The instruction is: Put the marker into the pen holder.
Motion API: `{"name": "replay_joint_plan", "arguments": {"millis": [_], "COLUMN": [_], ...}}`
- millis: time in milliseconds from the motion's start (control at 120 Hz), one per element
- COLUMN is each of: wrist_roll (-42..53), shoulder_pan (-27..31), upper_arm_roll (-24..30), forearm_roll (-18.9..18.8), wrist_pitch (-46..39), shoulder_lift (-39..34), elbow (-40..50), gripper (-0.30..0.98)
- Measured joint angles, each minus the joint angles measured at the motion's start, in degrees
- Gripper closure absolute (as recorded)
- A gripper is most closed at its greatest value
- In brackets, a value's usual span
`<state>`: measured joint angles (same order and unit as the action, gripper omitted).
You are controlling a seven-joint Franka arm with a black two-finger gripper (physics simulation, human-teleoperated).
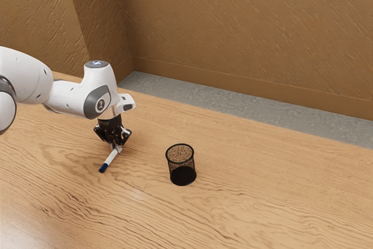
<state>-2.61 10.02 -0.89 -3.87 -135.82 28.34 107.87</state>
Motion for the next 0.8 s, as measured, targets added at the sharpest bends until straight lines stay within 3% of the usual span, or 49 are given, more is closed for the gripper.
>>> {"name": "replay_joint_plan", "arguments": {"millis": [292, 567, 800], "wrist_roll": [-1.33, -2.91, -3.79], "shoulder_pan": [-0.70, -10.93, -14.80], "upper_arm_roll": [-0.10, 0.20, 2.53], "forearm_roll": [-1.48, -2.03, -1.32], "wrist_pitch": [1.69, 5.91, 2.79], "shoulder_lift": [-5.76, -19.29, -22.43], "elbow": [0.00, 1.59, 6.04], "gripper": [0.78, 0.78, 0.77]}}
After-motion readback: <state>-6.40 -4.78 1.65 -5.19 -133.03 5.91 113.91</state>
